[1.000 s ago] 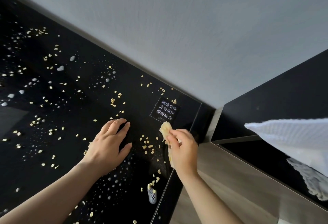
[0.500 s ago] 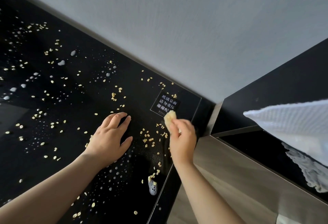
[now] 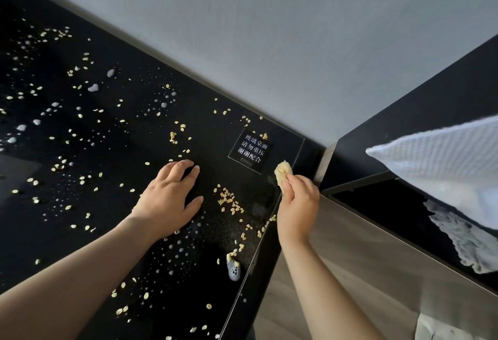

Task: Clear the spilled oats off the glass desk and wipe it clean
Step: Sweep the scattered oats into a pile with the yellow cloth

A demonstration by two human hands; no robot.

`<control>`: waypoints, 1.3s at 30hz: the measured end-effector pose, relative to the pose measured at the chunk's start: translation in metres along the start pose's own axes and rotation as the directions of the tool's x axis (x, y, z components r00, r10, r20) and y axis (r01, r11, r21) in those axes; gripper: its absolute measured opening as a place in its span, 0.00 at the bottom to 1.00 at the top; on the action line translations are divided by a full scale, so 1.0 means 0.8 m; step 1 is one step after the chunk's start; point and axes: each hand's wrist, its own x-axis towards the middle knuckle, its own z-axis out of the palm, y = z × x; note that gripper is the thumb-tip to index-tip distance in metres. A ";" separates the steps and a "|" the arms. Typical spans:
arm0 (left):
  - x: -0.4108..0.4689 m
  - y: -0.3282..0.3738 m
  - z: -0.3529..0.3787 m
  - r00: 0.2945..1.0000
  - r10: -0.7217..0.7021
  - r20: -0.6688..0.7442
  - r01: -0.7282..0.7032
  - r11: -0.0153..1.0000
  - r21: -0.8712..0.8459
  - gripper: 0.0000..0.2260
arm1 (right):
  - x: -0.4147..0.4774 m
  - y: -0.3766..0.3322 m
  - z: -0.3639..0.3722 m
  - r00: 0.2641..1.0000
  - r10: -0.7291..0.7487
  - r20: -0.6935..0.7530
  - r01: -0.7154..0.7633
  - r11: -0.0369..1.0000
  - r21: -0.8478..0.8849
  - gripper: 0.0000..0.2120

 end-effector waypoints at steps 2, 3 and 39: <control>0.001 0.000 -0.001 1.000 0.006 0.004 -0.005 1.000 -0.002 0.29 | -0.008 -0.006 0.010 0.991 0.126 -0.045 -0.122 0.989 0.081 0.09; 0.001 0.000 -0.002 1.000 0.007 0.007 -0.007 1.000 -0.004 0.29 | -0.015 -0.011 0.013 0.988 0.152 -0.041 -0.146 0.982 0.118 0.09; -0.034 0.025 -0.033 0.993 -0.047 0.113 0.054 0.997 -0.052 0.34 | -0.096 -0.011 -0.055 0.980 0.185 0.067 -0.197 0.931 0.308 0.08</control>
